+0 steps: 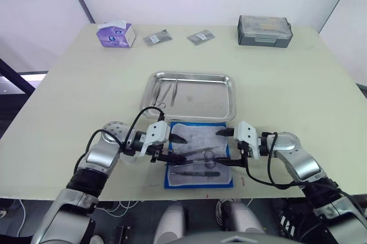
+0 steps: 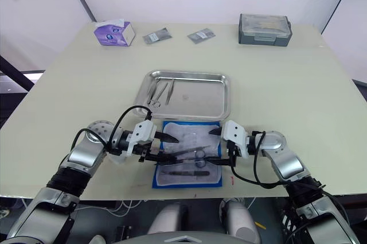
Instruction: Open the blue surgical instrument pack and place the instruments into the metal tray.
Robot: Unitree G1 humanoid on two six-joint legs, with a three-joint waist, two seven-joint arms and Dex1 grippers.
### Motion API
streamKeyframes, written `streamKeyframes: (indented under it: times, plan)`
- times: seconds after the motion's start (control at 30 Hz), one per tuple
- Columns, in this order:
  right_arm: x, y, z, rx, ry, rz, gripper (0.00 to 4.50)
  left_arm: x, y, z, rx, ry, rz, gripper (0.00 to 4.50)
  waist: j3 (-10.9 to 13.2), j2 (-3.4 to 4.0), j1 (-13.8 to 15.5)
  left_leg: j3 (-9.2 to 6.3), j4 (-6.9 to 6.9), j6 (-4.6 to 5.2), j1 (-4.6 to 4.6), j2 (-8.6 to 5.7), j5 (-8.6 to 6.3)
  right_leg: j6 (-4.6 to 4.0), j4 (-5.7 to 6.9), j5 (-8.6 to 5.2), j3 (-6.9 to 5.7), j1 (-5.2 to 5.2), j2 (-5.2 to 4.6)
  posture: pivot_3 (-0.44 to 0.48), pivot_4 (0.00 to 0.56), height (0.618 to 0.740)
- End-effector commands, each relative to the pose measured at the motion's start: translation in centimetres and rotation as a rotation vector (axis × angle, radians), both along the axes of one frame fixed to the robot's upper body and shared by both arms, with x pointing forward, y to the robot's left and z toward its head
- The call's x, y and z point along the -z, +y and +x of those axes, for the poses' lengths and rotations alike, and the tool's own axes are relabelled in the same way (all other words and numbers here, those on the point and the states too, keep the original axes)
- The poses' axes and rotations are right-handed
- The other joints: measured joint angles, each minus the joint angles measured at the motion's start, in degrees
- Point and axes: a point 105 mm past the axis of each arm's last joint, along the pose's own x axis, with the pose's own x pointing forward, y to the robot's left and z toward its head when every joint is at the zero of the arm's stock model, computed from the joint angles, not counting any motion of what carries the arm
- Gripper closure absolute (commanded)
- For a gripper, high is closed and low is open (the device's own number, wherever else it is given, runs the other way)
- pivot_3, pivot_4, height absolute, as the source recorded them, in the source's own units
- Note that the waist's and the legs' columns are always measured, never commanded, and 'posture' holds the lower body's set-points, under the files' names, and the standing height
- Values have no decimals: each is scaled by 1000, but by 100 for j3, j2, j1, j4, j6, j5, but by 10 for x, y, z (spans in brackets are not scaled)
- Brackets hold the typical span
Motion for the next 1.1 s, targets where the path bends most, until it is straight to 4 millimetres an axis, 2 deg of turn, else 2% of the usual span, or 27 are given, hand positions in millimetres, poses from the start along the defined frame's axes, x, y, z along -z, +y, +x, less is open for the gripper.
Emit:
streamKeyframes:
  times: [0.03,0.07,0.1,0.17,0.27,0.3,0.33,0.63,1.1]
  plan:
    - [67,-23,-27,53,259,-189,0,8,2,-10,37,20,36,1895,0,0,0,0,0,0,0,0,0,0,0,0,0,0,0,0,150,734]
    - [67,-23,-27,53,259,-189,0,9,2,-10,40,21,36,1895,0,1,0,0,0,0,0,0,0,0,0,0,0,0,0,0,150,734]
    - [67,-23,-27,53,258,-190,0,9,2,-11,42,23,35,2120,0,1,0,0,0,0,0,0,0,0,0,0,1,0,0,0,150,734]
    - [67,-23,-27,54,259,-189,0,11,2,-10,41,26,47,2710,0,1,1,0,0,0,0,0,0,0,0,0,1,0,0,0,150,734]
    - [67,-23,-27,55,259,-189,0,13,2,-11,44,31,55,4081,0,0,2,0,0,1,0,0,0,0,0,0,-1,0,-1,0,150,734]
    - [67,-23,-27,55,259,-188,0,14,2,-12,46,34,56,4387,0,0,0,-1,0,1,1,0,0,0,1,0,-1,0,0,0,150,734]
    - [66,-23,-27,55,259,-188,0,14,3,-12,46,37,59,4474,0,0,0,-1,0,1,0,1,0,0,0,-1,-2,0,1,0,150,734]
    - [66,-21,-27,55,260,-184,0,13,7,-10,30,37,79,4474,0,1,0,-1,-1,1,0,1,0,0,0,0,-2,0,1,0,150,734]
    - [67,-20,-26,49,259,-185,0,-22,-7,6,25,-9,72,4474,4,-2,-2,-2,0,1,-1,1,0,4,1,-2,-5,0,3,0,150,734]
